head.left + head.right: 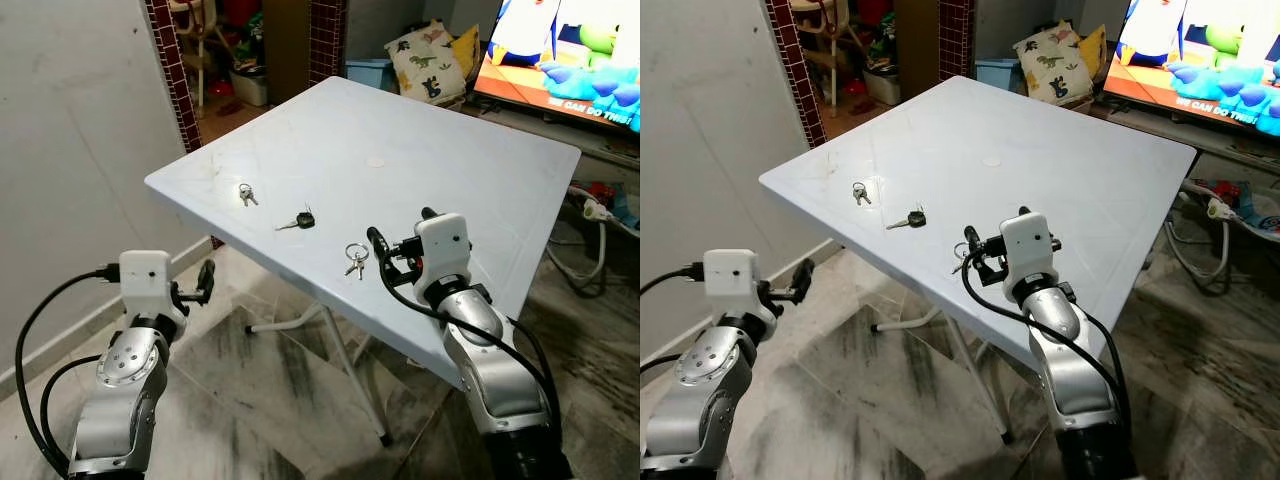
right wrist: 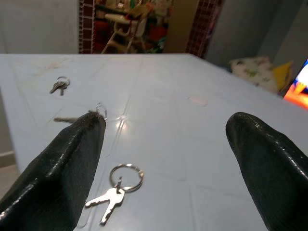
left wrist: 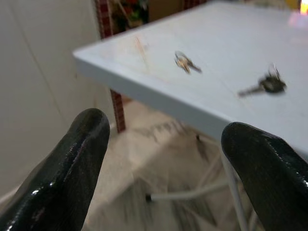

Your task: Hang keys on a hook

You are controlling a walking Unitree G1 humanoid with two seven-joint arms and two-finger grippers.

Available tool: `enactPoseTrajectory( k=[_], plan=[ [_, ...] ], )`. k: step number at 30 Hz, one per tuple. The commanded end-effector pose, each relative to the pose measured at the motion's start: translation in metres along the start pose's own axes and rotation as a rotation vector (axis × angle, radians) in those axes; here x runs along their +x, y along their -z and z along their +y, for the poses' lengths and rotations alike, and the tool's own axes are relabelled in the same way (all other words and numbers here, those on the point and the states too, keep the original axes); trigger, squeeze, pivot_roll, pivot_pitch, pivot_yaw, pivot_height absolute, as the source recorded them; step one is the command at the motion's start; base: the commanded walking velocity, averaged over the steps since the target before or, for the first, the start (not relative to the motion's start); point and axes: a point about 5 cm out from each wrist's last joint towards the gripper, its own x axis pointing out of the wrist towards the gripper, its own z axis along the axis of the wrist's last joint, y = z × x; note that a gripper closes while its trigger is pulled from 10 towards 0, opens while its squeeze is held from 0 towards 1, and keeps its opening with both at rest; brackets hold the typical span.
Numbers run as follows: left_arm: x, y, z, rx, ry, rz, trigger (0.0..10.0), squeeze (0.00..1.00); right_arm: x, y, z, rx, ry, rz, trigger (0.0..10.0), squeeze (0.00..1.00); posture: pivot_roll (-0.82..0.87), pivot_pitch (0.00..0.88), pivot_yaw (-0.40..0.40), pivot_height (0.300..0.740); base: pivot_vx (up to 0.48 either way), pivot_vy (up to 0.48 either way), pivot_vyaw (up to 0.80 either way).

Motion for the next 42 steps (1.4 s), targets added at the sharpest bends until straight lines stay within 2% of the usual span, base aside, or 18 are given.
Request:
enactPoseTrajectory(
  k=[1, 2, 5, 7, 10, 14, 17, 24, 30, 34, 36, 39, 40, 41, 42],
  plan=[
    [0.001, 0.007, -0.004, 0.01, 0.042, 0.052, 10.0, 0.0, 0.004, 0.002, -0.001, 0.015, -0.013, 0.033, 10.0, 0.0, 0.03, 0.0, 0.003, 0.74, 0.0, 0.0, 0.0],
    [0.001, 0.009, -0.012, 0.029, 0.104, 0.066, 10.0, 0.0, 0.008, 0.003, -0.003, 0.039, -0.008, 0.058, 10.0, 0.0, 0.03, 0.0, -0.001, 0.74, 0.0, 0.0, 0.0],
    [0.001, 0.012, -0.02, 0.044, 0.164, 0.083, 10.0, 0.0, 0.013, 0.008, -0.005, 0.009, -0.01, 0.105, 10.0, 0.0, 0.03, 0.0, -0.005, 0.74, 0.0, 0.0, 0.0],
    [0.0, 0.013, -0.031, 0.038, 0.239, 0.102, 10.0, 0.0, 0.017, 0.011, -0.006, 0.024, -0.006, 0.145, 10.0, 0.0, 0.04, 0.0, -0.01, 0.74, 0.0, 0.0, 0.0],
    [-0.002, 0.015, -0.037, 0.044, 0.28, 0.115, 10.0, 0.0, 0.02, 0.015, -0.005, 0.027, -0.006, 0.183, 10.0, 0.0, 0.04, 0.0, -0.015, 0.74, 0.0, 0.0, 0.0],
    [-0.005, 0.015, -0.044, 0.067, 0.331, 0.121, 10.0, 0.0, 0.026, 0.021, -0.001, 0.045, -0.005, 0.253, 10.0, 0.0, 0.05, 0.0, -0.021, 0.74, 0.0, 0.0, 0.0],
    [-0.007, 0.017, -0.051, 0.073, 0.402, 0.134, 10.0, 0.0, 0.04, 0.02, 0.014, 0.071, -0.051, 0.286, 10.0, 0.0, 0.06, 0.0, -0.023, 0.74, 0.0, 0.0, 0.0],
    [-0.009, 0.012, -0.057, 0.093, 0.444, 0.112, 10.0, 0.0, 0.056, 0.017, 0.029, 0.055, -0.069, 0.29, 10.0, 0.0, 0.09, 0.0, -0.032, 0.74, 0.0, 0.0, 0.0],
    [-0.015, 0.009, -0.06, 0.074, 0.458, 0.096, 10.0, 0.0, 0.061, 0.019, 0.027, 0.019, -0.013, 0.306, 10.0, 0.0, 0.11, 0.0, -0.04, 0.74, 0.0, 0.0, 0.0],
    [-0.021, 0.007, -0.065, 0.063, 0.489, 0.081, 10.0, 0.0, 0.06, 0.03, 0.027, -0.001, -0.006, 0.347, 10.0, 0.0, 0.12, 0.009, -0.043, 0.74, 0.0, 0.0, 0.0],
    [-0.023, 0.007, -0.066, 0.07, 0.496, 0.077, 10.0, 0.0, 0.059, 0.036, 0.028, -0.003, -0.009, 0.371, 9.4, 0.0, 0.13, 0.01, -0.042, 0.74, 0.0, 0.0, 0.0],
    [-0.023, 0.006, -0.067, 0.071, 0.498, 0.075, 10.0, 0.0, 0.058, 0.041, 0.031, 0.0, -0.019, 0.385, 7.2, 0.0, 0.12, 0.012, -0.04, 0.74, 0.0, 0.0, 0.0],
    [-0.023, 0.006, -0.067, 0.071, 0.498, 0.075, 10.0, 0.0, 0.058, 0.041, 0.031, 0.0, -0.019, 0.385, 7.2, 0.0, 0.12, 0.012, -0.04, 0.74, 0.0, 0.0, 0.0],
    [-0.022, 0.005, -0.068, 0.068, 0.5, 0.072, 10.0, 0.0, 0.057, 0.045, 0.032, 0.011, -0.022, 0.396, 3.4, 0.0, 0.12, 0.011, -0.04, 0.74, 0.0, 0.0, 0.0],
    [-0.022, 0.005, -0.068, 0.068, 0.5, 0.072, 10.0, 0.0, 0.057, 0.045, 0.032, 0.011, -0.022, 0.396, 3.4, 0.0, 0.12, 0.011, -0.04, 0.74, 0.0, 0.0, 0.0]
  ],
)
